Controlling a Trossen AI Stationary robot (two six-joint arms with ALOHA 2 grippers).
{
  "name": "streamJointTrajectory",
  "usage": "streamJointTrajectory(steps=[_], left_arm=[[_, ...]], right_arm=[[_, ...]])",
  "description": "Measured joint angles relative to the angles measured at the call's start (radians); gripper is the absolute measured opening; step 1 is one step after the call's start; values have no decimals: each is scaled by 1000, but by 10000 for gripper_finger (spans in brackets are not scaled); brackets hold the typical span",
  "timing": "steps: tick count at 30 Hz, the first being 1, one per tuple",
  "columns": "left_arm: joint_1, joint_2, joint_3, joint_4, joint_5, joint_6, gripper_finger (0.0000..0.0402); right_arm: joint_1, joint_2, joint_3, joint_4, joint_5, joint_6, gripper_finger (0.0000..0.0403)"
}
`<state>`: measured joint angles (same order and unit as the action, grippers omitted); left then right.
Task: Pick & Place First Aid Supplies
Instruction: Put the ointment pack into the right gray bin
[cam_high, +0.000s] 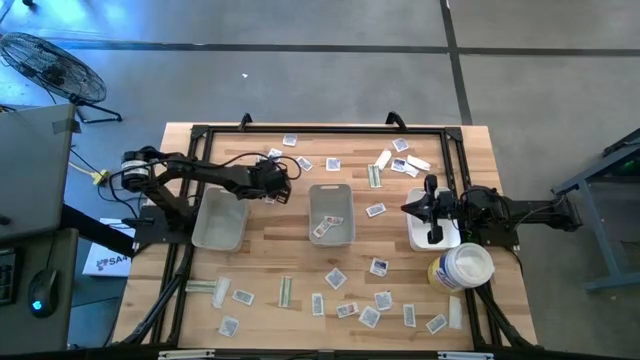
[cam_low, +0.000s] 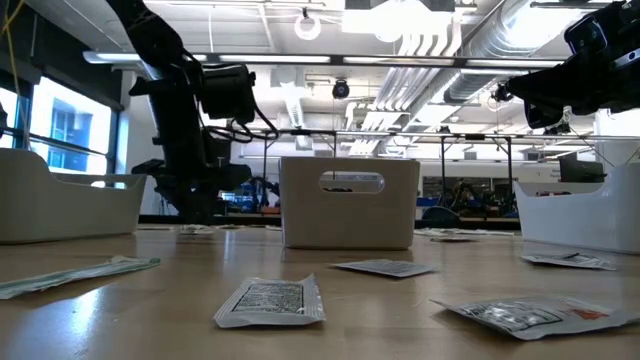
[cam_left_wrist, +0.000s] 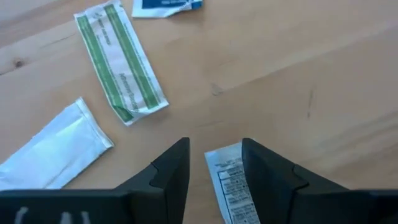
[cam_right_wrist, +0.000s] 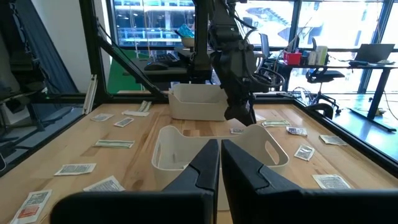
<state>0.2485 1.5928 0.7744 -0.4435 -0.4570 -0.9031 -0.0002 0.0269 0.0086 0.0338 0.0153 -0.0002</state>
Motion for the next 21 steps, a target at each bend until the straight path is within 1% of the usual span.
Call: streamJointTrajectory(steps=[3,8,12,15,21], left_arm=[[0,27,1,0,4,0,144],[0,80,5,23,-21,-16,144],[0,91,5,35,-20,-14,141],[0,92,4,37,-17,-14,124],[-1,94,3,40,-23,-18,69]], right_arm=[[0,0,0,0,0,0,12],[0,0,0,0,0,0,12],[0,0,0,0,0,0,12],[0,0,0,0,0,0,12],[0,0,0,0,0,0,12]])
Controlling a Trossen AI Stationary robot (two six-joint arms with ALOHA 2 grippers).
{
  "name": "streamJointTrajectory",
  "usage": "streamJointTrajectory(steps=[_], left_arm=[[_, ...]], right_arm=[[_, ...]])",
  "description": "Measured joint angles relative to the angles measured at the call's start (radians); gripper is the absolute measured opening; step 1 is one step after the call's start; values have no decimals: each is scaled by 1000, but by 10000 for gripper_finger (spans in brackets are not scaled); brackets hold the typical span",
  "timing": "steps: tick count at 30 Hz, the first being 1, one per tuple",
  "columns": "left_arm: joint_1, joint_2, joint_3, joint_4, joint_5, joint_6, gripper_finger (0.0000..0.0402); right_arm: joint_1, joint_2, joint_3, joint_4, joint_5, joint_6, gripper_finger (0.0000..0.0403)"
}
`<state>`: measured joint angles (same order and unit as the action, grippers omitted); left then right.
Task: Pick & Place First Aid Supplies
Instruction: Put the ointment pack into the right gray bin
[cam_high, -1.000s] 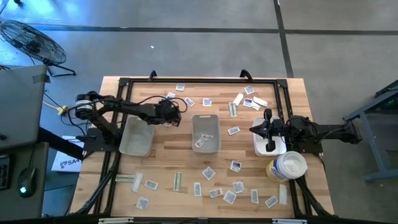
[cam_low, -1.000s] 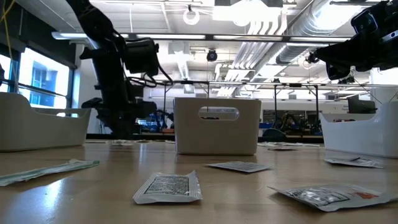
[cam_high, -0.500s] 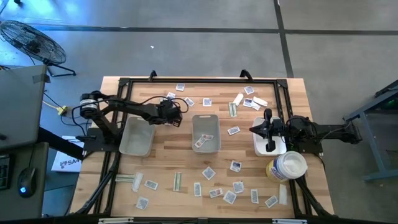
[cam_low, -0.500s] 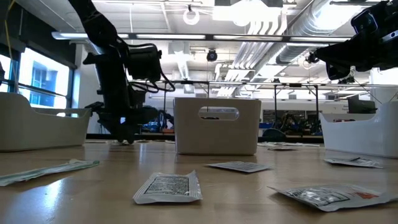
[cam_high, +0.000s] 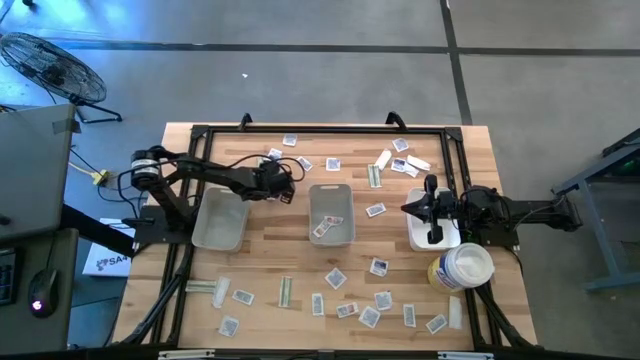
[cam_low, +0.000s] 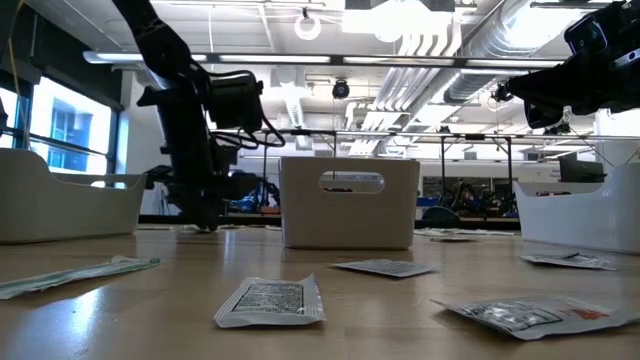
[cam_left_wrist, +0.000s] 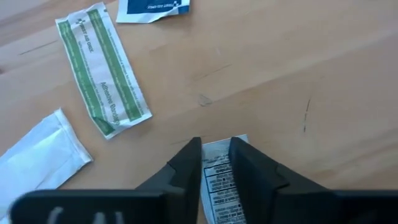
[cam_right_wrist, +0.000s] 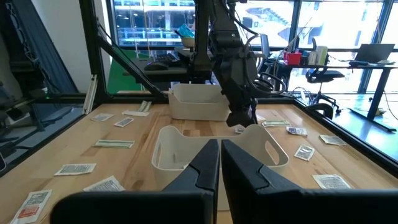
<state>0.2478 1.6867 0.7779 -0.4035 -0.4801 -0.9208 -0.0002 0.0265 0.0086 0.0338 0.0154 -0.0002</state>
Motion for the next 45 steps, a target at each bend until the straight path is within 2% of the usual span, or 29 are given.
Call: streamJointTrajectory(steps=[5,11,17,23,32,36,45], left_arm=[[0,0,-2,-7,-7,0,30],[0,1,-3,-10,-28,3,4],[-3,-13,-4,6,-29,52,1],[-71,-71,-9,51,3,108,1],[-131,-146,-6,55,-23,131,1],[-115,-137,-4,56,-20,121,19],[-104,-81,-4,60,10,76,122]], right_arm=[[0,0,0,0,0,0,12],[0,0,0,0,0,0,12],[0,0,0,0,0,0,12],[0,0,0,0,0,0,12],[0,0,0,0,0,0,12],[0,0,0,0,0,0,12],[0,0,0,0,0,0,12]])
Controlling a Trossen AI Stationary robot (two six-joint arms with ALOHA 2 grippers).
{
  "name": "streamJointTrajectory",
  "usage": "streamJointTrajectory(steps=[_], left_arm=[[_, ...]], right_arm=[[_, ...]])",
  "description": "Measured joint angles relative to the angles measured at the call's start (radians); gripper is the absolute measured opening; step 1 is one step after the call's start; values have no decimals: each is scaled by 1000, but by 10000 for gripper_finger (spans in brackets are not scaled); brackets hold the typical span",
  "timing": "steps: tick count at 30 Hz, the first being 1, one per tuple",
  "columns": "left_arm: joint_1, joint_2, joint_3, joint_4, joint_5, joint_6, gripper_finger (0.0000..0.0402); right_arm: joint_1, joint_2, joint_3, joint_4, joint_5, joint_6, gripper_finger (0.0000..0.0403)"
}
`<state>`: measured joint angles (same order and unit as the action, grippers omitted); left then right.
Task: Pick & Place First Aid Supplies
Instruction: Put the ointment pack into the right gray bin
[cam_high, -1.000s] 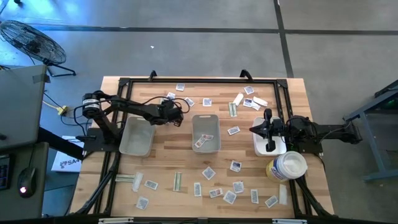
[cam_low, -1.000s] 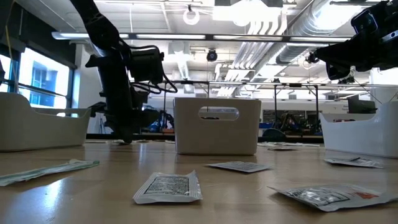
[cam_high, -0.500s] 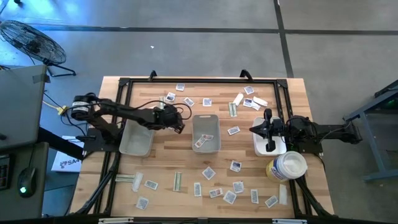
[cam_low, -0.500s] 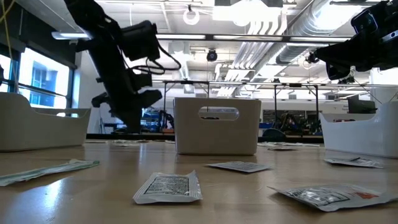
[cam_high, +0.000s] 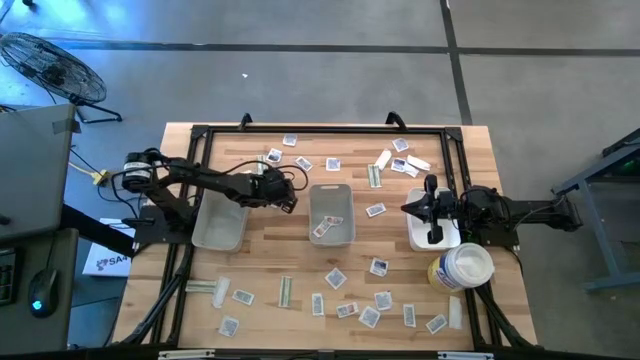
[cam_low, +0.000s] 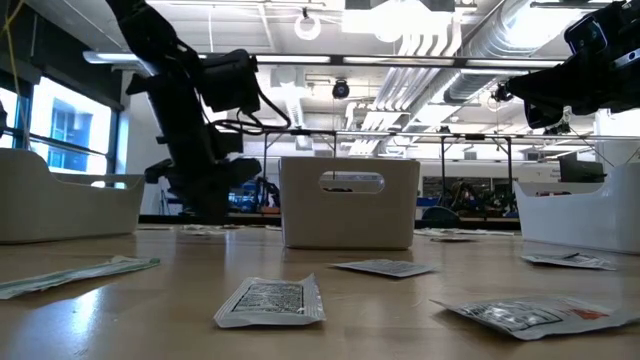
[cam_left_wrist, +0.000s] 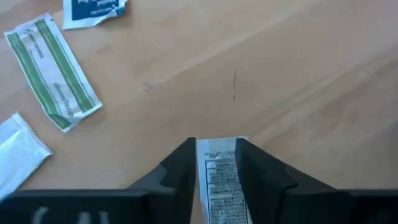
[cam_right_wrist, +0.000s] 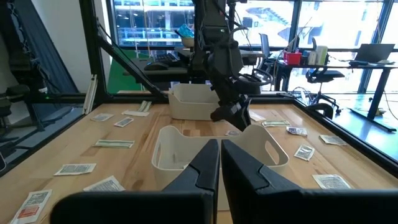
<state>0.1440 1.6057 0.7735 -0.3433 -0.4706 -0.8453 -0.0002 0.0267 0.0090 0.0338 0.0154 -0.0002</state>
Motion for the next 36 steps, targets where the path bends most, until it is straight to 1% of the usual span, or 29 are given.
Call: streamJointTrajectory(steps=[3,6,10,18,24,27,32,36], left_arm=[[0,4,0,0,0,-9,141],[0,4,0,4,-11,-16,149],[0,10,0,7,-16,-22,150],[25,109,-12,124,-25,-25,150],[26,139,-12,141,-48,-23,147],[26,140,-12,142,-45,-17,132],[26,142,-13,143,-52,-13,89],[26,143,-14,156,-58,19,56]], right_arm=[[0,0,0,0,0,0,12],[0,0,0,0,0,0,12],[0,0,0,0,0,0,12],[0,0,0,0,0,0,12],[0,0,0,0,0,0,12],[0,0,0,0,0,0,12],[0,0,0,0,0,0,12],[0,0,0,0,0,0,12]])
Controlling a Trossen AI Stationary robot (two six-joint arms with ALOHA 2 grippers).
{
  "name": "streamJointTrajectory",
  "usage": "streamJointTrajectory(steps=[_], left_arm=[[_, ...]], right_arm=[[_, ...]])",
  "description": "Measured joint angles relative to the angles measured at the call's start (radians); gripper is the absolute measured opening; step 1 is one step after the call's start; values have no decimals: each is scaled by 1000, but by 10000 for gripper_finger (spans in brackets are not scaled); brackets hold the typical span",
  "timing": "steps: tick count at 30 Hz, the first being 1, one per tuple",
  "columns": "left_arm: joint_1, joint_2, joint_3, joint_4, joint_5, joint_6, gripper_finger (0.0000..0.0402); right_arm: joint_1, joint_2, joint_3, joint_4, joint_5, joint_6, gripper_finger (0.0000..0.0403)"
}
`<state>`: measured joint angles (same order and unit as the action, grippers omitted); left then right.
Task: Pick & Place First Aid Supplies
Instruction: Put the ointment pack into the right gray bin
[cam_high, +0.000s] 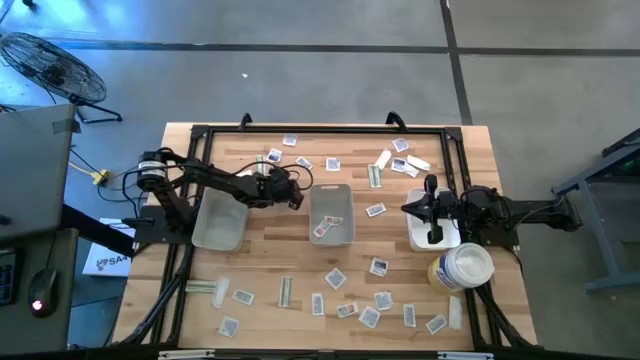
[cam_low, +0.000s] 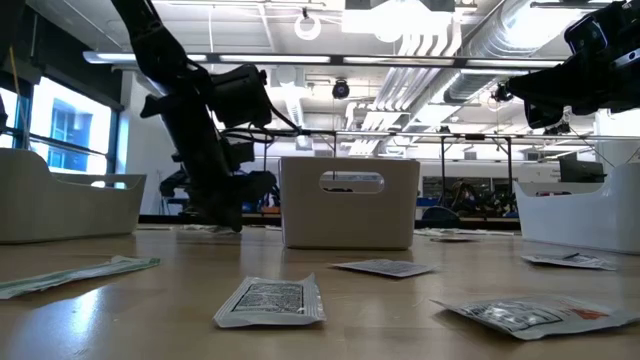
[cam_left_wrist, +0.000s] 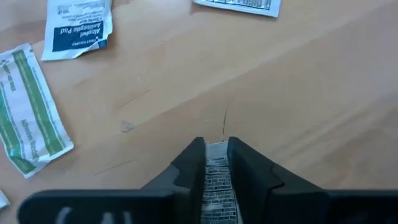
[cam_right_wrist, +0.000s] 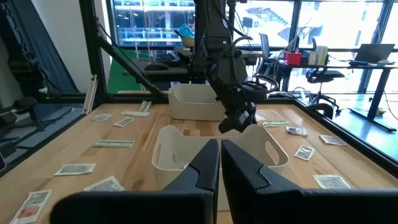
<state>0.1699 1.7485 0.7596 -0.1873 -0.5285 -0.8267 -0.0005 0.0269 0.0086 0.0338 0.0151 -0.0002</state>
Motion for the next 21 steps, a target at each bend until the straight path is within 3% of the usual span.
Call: streamJointTrajectory(steps=[12,21], left_arm=[[-18,-75,3,-19,-34,91,5],[-133,-211,53,1,-55,186,1]], right_arm=[[0,0,0,0,0,0,12],[0,0,0,0,0,0,12]])
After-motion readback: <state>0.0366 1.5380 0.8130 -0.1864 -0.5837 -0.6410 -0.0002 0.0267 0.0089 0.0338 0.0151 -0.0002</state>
